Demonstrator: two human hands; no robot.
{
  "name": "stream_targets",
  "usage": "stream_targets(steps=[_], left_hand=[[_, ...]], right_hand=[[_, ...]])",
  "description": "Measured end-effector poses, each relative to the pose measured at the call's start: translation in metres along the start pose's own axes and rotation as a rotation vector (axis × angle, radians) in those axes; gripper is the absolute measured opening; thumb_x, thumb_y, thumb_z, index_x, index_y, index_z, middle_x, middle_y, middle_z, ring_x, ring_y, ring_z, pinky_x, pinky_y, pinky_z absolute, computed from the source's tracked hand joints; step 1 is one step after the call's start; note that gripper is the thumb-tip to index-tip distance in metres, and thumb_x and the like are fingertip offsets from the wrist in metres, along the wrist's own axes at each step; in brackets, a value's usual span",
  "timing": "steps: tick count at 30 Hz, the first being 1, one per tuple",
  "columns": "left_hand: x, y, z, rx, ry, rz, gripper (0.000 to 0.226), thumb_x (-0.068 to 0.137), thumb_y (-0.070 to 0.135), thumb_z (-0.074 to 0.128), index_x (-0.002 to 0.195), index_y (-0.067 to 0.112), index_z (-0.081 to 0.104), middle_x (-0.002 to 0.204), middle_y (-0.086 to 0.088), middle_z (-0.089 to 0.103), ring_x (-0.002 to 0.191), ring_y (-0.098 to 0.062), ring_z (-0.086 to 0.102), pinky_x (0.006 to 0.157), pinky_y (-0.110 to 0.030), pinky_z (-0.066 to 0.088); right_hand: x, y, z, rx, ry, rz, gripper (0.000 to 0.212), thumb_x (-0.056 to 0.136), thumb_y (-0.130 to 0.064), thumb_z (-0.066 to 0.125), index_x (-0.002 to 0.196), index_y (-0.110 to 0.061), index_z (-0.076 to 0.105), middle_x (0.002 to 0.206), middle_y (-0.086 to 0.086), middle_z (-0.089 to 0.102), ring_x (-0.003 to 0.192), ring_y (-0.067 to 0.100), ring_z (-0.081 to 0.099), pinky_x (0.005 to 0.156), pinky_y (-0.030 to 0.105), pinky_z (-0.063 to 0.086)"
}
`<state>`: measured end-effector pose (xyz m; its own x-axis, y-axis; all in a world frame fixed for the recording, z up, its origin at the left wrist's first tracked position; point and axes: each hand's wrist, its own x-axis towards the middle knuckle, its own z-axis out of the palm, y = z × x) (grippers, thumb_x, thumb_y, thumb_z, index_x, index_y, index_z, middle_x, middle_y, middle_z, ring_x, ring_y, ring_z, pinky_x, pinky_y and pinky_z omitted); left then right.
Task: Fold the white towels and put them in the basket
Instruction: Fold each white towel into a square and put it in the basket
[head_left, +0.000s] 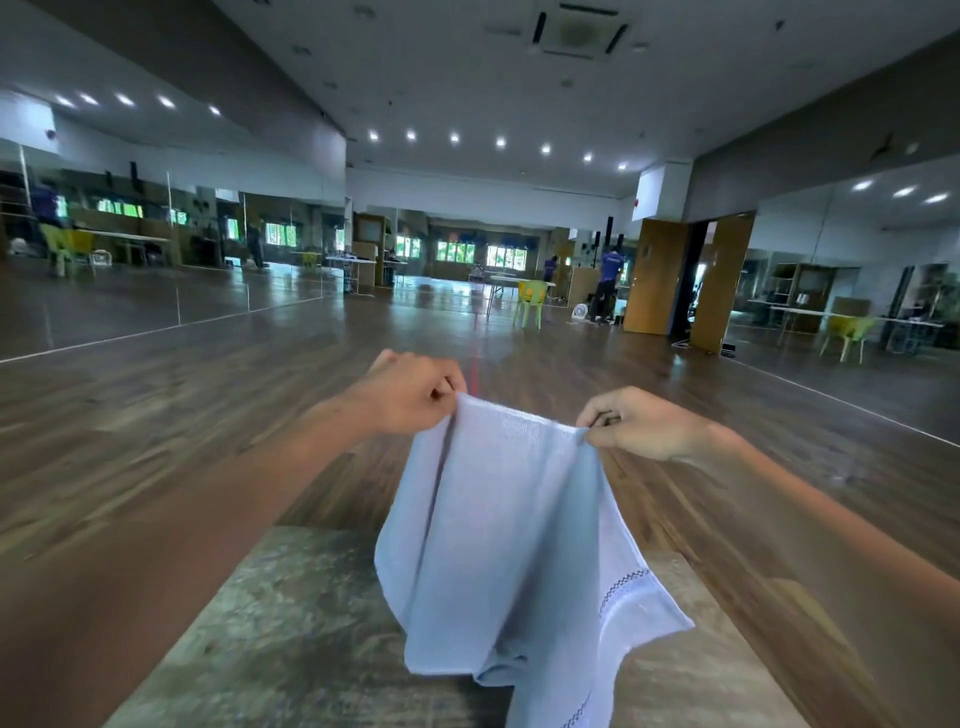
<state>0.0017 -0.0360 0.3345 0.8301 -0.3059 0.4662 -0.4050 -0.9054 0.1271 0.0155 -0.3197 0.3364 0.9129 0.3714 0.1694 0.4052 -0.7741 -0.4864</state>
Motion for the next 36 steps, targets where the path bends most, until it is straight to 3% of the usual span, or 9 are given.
stream_targets(steps=[2,4,7,10,16,19,24,29,36], left_hand=[[-0.011,0.014,0.008,-0.345,-0.125,-0.06,0.041,0.08,0.05,0.061,0.116,0.031,0.057,0.101,0.015,0.066,0.099,-0.004,0.061,0.096,-0.022,0.04],[-0.02,0.03,0.027,-0.624,-0.185,-0.079,0.045,0.079,0.041,0.074,0.117,0.023,0.059,0.103,0.009,0.065,0.099,-0.004,0.06,0.082,-0.006,0.042],[-0.026,0.04,0.056,-0.853,-0.09,-0.104,0.012,0.077,0.016,0.078,0.082,0.019,0.068,0.079,0.003,0.066,0.072,0.0,0.059,0.069,-0.014,0.044],[-0.03,0.035,0.061,-0.932,-0.058,-0.153,0.016,0.083,0.005,0.07,0.073,0.017,0.064,0.069,0.004,0.064,0.06,0.003,0.055,0.063,-0.015,0.041],[-0.02,0.03,0.009,-0.842,-0.032,-0.072,0.005,0.09,0.011,0.063,0.088,0.007,0.061,0.067,0.002,0.063,0.056,-0.001,0.053,0.056,-0.011,0.04],[-0.008,0.031,-0.024,-0.687,-0.082,-0.034,0.005,0.094,0.012,0.056,0.092,0.008,0.055,0.059,0.007,0.046,0.041,0.005,0.039,0.045,-0.008,0.03],[0.01,0.035,-0.081,-0.459,-0.118,0.067,0.022,0.093,0.028,0.057,0.102,0.008,0.061,0.063,0.008,0.044,0.05,0.007,0.044,0.057,-0.008,0.038],[0.024,0.036,-0.133,-0.37,-0.054,0.142,0.016,0.09,0.026,0.063,0.092,0.011,0.068,0.071,0.013,0.06,0.056,0.011,0.054,0.056,-0.005,0.04],[0.015,0.025,-0.172,-0.25,-0.066,0.107,0.013,0.09,0.024,0.063,0.088,0.013,0.067,0.069,0.019,0.061,0.063,0.011,0.057,0.063,-0.005,0.04]], right_hand=[[0.002,-0.014,0.009,0.053,0.008,-0.041,0.013,0.082,-0.019,0.065,0.076,-0.03,0.069,0.075,-0.011,0.069,0.072,0.003,0.061,0.085,0.032,0.041],[0.006,-0.025,0.02,0.049,-0.001,-0.081,0.009,0.077,-0.028,0.064,0.075,-0.035,0.069,0.071,-0.016,0.069,0.068,-0.007,0.059,0.087,0.034,0.035],[0.01,-0.04,0.03,0.047,-0.023,-0.12,0.012,0.082,-0.023,0.064,0.077,-0.032,0.069,0.065,-0.017,0.066,0.061,-0.008,0.057,0.083,0.028,0.032],[0.01,-0.054,0.028,0.078,-0.041,-0.156,0.011,0.088,-0.011,0.063,0.088,-0.018,0.072,0.081,-0.005,0.07,0.07,0.002,0.061,0.071,0.017,0.046],[0.012,-0.064,0.01,0.085,-0.001,-0.167,0.013,0.089,-0.012,0.059,0.088,-0.016,0.071,0.091,-0.002,0.071,0.085,0.008,0.063,0.083,0.025,0.046],[0.015,-0.08,-0.005,0.063,-0.039,-0.194,0.014,0.092,-0.012,0.056,0.097,-0.009,0.069,0.092,-0.006,0.067,0.086,0.005,0.06,0.077,0.017,0.044],[0.019,-0.114,-0.05,-0.017,-0.007,-0.246,0.009,0.091,-0.026,0.063,0.093,-0.018,0.067,0.096,-0.01,0.065,0.093,0.003,0.059,0.09,0.025,0.043],[0.015,-0.138,-0.062,-0.078,-0.086,-0.277,0.02,0.084,-0.029,0.07,0.07,-0.017,0.066,0.068,-0.007,0.057,0.066,0.007,0.051,0.064,0.023,0.038],[0.011,-0.129,-0.053,-0.063,-0.131,-0.24,0.02,0.088,-0.024,0.067,0.077,-0.011,0.056,0.052,-0.015,0.051,0.049,0.002,0.043,0.06,0.026,0.033]])
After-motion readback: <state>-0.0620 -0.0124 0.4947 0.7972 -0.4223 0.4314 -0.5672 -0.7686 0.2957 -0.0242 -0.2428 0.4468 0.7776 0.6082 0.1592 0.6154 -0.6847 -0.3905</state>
